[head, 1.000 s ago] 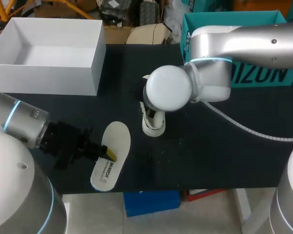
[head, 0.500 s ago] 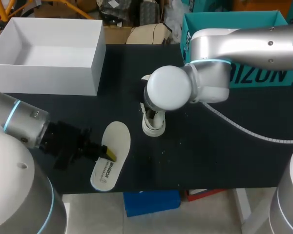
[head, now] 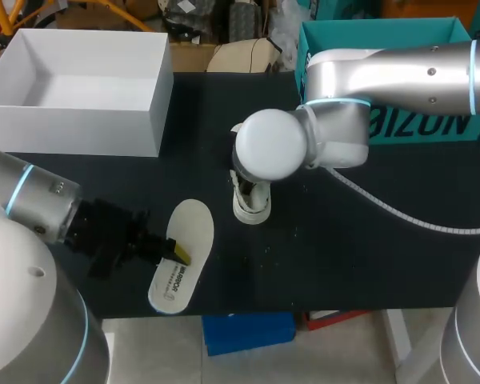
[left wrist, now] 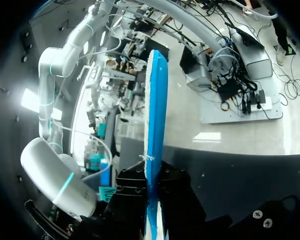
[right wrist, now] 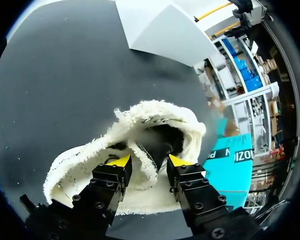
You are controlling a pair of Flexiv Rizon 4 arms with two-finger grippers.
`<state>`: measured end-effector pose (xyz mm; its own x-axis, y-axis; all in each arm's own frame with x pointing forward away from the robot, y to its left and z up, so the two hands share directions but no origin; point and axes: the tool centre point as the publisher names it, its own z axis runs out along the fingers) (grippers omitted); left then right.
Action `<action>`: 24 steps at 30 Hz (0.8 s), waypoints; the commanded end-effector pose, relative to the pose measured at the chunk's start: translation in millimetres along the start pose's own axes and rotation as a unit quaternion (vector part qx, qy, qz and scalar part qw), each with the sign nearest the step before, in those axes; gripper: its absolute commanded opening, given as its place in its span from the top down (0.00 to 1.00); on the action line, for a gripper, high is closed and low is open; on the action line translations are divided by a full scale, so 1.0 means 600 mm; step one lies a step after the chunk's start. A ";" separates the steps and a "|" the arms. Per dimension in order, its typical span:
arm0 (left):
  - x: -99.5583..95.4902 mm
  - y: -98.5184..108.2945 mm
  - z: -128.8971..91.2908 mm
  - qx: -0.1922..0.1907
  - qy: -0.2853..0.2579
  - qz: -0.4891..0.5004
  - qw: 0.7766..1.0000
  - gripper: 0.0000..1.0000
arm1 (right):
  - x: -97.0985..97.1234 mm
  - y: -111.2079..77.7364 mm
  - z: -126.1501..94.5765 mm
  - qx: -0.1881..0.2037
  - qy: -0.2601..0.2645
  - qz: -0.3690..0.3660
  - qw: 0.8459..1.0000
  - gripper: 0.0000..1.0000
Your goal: Take the shoe out of the shoebox, open the shoe tongue, remove and reinsert the insole, then place the shoe into the shoebox
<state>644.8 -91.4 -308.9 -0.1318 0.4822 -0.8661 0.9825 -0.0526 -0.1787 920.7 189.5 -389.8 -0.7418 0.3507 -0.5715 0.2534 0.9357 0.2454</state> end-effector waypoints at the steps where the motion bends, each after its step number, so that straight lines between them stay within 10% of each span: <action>1: 0.000 -0.002 0.002 -0.002 0.001 0.001 1.000 1.00 | -0.001 -0.001 0.004 0.003 -0.007 0.000 1.000 0.56; 8: 0.000 -0.002 0.002 -0.002 0.001 0.001 1.000 1.00 | -0.008 0.001 0.008 0.009 -0.017 -0.001 1.000 0.72; 11: 0.000 -0.002 0.002 -0.002 0.001 0.001 1.000 1.00 | -0.010 0.001 0.008 0.015 -0.023 -0.002 1.000 1.00; 24: 0.000 -0.002 0.002 -0.002 0.001 0.001 1.000 1.00 | -0.019 0.017 -0.025 0.010 -0.025 -0.009 1.000 1.00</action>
<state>644.8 -91.4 -308.9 -0.1318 0.4822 -0.8661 0.9825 -0.0526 -0.1787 926.3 194.8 -379.5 -0.7135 0.3402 -0.6125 0.2553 0.9403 0.2249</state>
